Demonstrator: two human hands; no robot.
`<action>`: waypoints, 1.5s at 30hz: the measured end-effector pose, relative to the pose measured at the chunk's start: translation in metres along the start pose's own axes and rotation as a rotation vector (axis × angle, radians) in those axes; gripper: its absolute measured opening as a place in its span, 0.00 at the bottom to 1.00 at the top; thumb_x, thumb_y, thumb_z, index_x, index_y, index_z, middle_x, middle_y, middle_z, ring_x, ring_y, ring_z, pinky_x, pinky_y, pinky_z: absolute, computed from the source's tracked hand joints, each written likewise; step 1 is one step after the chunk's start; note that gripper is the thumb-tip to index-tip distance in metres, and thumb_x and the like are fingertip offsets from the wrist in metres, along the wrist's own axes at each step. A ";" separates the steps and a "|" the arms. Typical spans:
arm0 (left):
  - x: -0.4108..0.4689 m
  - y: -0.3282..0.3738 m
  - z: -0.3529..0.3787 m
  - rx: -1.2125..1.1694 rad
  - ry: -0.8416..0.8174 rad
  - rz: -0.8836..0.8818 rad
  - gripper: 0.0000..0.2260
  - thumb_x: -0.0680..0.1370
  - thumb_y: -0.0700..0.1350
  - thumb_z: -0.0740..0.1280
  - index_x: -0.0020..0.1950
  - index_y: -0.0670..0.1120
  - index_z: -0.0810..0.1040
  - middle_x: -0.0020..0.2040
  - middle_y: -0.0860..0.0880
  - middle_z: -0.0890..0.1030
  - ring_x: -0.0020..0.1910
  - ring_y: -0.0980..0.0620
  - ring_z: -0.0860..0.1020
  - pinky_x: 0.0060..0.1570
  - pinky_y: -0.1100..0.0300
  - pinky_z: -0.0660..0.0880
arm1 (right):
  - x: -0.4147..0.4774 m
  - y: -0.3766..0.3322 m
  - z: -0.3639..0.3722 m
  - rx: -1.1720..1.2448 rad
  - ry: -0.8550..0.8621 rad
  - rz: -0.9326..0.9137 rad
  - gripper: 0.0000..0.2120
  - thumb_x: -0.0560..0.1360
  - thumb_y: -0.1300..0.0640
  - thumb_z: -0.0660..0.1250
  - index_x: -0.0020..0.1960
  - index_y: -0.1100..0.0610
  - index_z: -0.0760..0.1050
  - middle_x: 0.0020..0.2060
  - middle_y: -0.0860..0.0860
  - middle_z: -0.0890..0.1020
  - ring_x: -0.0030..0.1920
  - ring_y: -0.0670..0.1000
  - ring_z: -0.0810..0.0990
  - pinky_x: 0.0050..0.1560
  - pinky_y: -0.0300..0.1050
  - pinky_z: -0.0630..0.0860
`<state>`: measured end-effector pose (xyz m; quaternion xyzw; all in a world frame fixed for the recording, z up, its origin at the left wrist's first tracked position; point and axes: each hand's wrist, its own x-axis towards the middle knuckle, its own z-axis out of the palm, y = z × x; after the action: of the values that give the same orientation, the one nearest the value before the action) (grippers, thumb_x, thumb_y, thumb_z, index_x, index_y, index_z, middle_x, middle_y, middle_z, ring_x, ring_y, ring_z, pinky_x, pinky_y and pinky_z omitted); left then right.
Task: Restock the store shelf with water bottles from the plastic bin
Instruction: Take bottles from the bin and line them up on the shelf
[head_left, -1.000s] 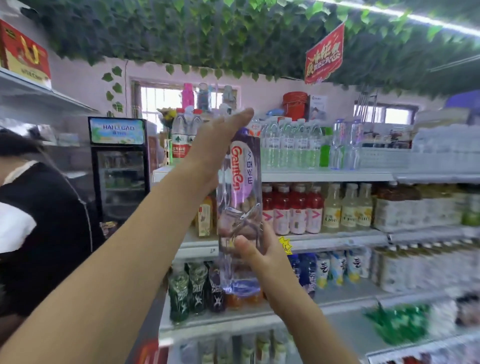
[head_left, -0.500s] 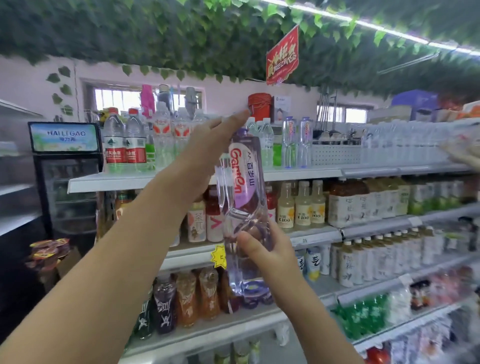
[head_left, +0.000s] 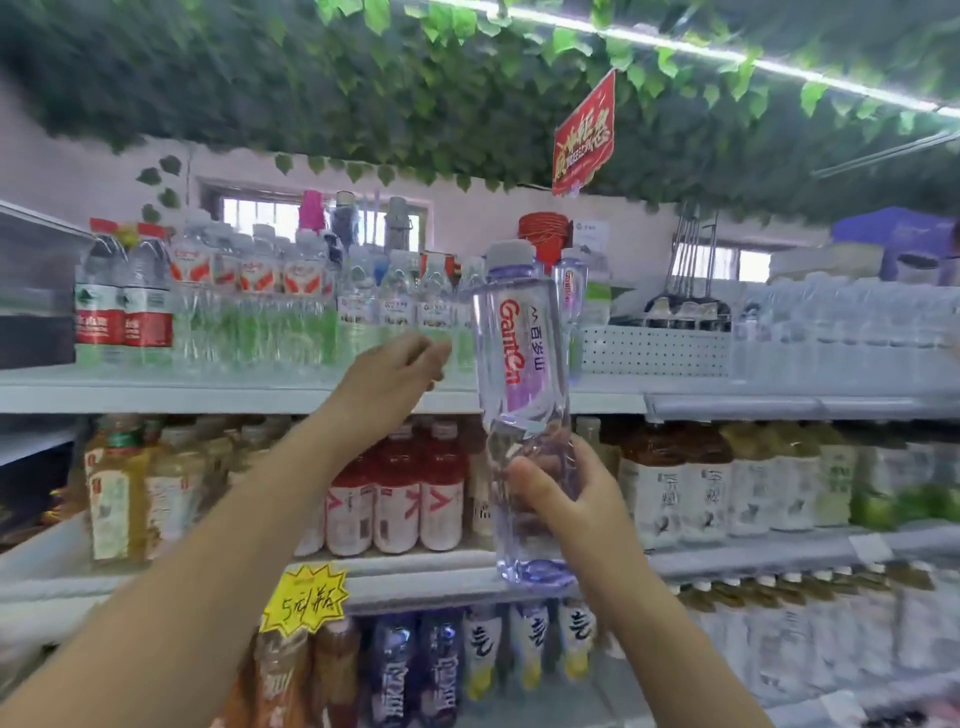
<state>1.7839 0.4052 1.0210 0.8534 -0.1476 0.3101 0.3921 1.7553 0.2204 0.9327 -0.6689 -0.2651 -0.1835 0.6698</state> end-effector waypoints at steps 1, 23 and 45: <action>0.011 -0.005 0.012 0.071 0.004 -0.010 0.13 0.79 0.55 0.56 0.46 0.49 0.74 0.45 0.53 0.79 0.48 0.52 0.78 0.45 0.57 0.70 | 0.011 0.004 -0.009 0.005 0.011 -0.001 0.22 0.64 0.41 0.73 0.55 0.47 0.73 0.41 0.45 0.84 0.45 0.46 0.83 0.51 0.48 0.79; 0.121 -0.130 0.135 0.943 0.291 0.130 0.21 0.77 0.53 0.53 0.42 0.40 0.79 0.36 0.44 0.80 0.36 0.43 0.78 0.39 0.53 0.73 | 0.141 0.078 -0.059 -0.006 0.118 -0.022 0.19 0.62 0.41 0.71 0.51 0.42 0.71 0.40 0.44 0.84 0.43 0.44 0.83 0.54 0.48 0.77; 0.125 -0.143 0.145 0.966 0.483 0.216 0.18 0.76 0.52 0.55 0.43 0.41 0.79 0.38 0.45 0.80 0.38 0.44 0.78 0.44 0.54 0.64 | 0.318 0.102 -0.065 -0.178 0.124 0.025 0.35 0.69 0.41 0.70 0.67 0.61 0.66 0.62 0.57 0.74 0.63 0.58 0.73 0.60 0.49 0.69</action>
<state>2.0104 0.3862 0.9465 0.8209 0.0191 0.5681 -0.0555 2.0753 0.1942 1.0443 -0.7164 -0.1975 -0.2387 0.6251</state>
